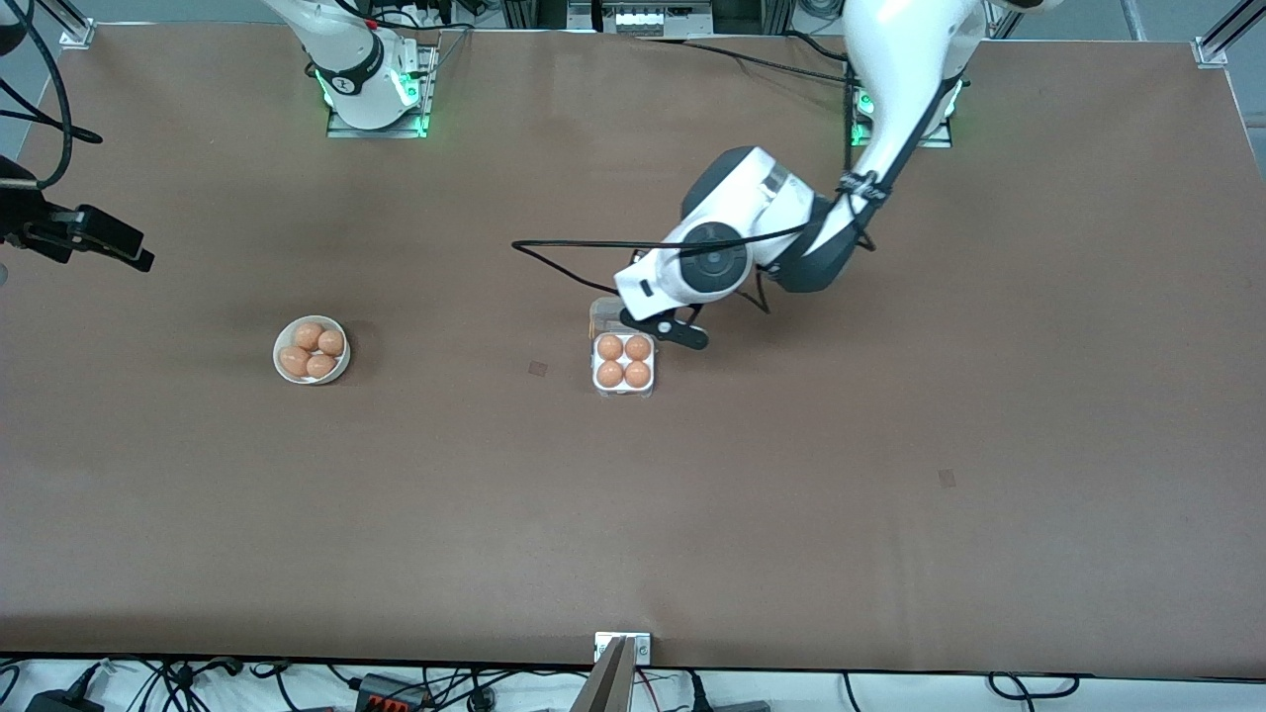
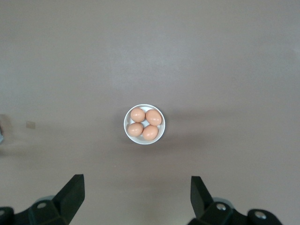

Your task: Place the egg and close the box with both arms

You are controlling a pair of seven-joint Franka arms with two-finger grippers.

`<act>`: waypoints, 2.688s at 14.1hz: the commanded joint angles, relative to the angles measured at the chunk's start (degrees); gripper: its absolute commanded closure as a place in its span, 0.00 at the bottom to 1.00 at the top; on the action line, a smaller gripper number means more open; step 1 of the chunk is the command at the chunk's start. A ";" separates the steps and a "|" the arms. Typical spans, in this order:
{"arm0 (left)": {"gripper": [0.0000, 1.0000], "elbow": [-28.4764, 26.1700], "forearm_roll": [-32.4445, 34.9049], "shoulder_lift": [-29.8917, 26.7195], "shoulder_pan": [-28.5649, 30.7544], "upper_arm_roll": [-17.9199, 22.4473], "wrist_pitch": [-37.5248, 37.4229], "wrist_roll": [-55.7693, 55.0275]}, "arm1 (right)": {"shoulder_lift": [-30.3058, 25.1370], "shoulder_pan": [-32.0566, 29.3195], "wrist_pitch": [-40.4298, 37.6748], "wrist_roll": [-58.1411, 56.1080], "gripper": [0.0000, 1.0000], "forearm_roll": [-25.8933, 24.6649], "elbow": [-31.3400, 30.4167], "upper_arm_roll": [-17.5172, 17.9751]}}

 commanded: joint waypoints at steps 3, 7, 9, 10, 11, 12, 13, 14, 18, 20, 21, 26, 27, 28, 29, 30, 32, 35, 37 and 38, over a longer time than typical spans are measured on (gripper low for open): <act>0.99 3.87 1.42 3.05 -3.29 0.51 0.10 -3.21 | -0.55 -0.45 -0.45 -1.29 0.00 -0.75 -0.04 0.55; 0.99 4.04 1.42 5.06 -4.52 1.13 4.21 -4.35 | -0.47 -0.72 0.08 -1.21 0.00 -0.75 -0.13 0.55; 0.99 5.09 1.42 6.38 -4.52 1.56 5.19 -4.53 | -0.47 -0.72 0.08 -1.21 0.00 -0.75 -0.30 0.55; 0.99 5.27 1.42 6.65 -4.52 1.74 5.19 -4.62 | -0.47 -0.63 0.00 -1.21 0.00 -0.83 -0.39 0.55; 0.99 5.36 1.42 6.91 -4.52 1.74 5.19 -4.88 | -0.47 -0.63 0.08 -1.21 0.00 -0.84 -0.39 0.55; 0.99 5.36 1.42 7.09 -4.61 1.74 5.28 -4.88 | -0.47 -0.63 0.17 -1.29 0.00 -0.84 -0.39 0.55; 0.99 5.36 1.51 7.18 -4.52 1.83 5.28 -4.88 | -0.38 -0.63 0.61 -1.38 0.00 -0.75 -0.74 0.55; 0.99 5.36 1.51 7.09 -4.35 1.83 5.28 -4.88 | -0.38 -0.63 1.57 -1.47 0.00 -0.57 -1.35 0.55; 0.99 10.97 1.42 8.76 -4.35 2.62 5.28 -6.28 | -0.55 -0.46 1.93 -1.38 0.00 -0.31 -2.41 0.55; 0.99 14.40 1.42 10.60 -4.26 2.97 5.37 -6.99 | -0.55 -0.37 1.67 -1.38 0.00 -0.31 -2.41 0.55; 0.99 15.46 1.42 11.13 -4.43 4.10 5.37 -7.08 | -0.55 -0.28 1.66 -1.38 0.00 -0.48 -2.50 0.55; 0.99 15.73 1.51 13.33 -4.43 5.17 10.98 -6.90 | -0.99 -0.28 3.33 -1.47 0.00 -0.83 -4.17 0.46; 0.99 15.73 1.51 13.59 -4.52 5.52 12.56 -6.90 | -1.34 -0.37 3.51 -1.47 0.00 -0.84 -4.52 0.55; 0.99 15.73 1.51 13.77 -4.52 5.52 13.19 -6.82 | -1.43 -0.28 4.03 -1.47 0.00 -0.84 -5.05 0.55; 0.99 15.73 1.51 14.03 -4.43 5.52 13.19 -6.81 | -1.61 -0.28 4.12 -1.47 0.00 -0.84 -5.05 0.55; 0.99 15.73 1.60 14.04 -4.43 5.61 13.10 -6.81 | -1.61 -0.37 4.13 -1.47 0.00 -0.75 -5.05 0.55; 0.99 15.56 1.60 13.42 -4.43 5.70 12.67 -6.99 | -1.61 -0.45 4.13 -1.47 0.00 -0.40 -4.79 0.55; 0.72 15.91 1.51 11.14 -3.21 5.79 9.08 -7.08 | -1.52 -0.46 3.95 -1.47 0.00 -0.40 -4.44 0.46; 0.69 16.00 1.42 9.56 0.12 5.35 5.47 -6.99 | -1.52 -0.46 3.42 -1.47 0.00 -0.31 -4.35 0.46; 0.67 16.00 1.68 7.81 1.09 5.61 4.07 -6.90 | -1.61 -0.46 3.42 -1.47 0.00 -0.13 -4.35 0.46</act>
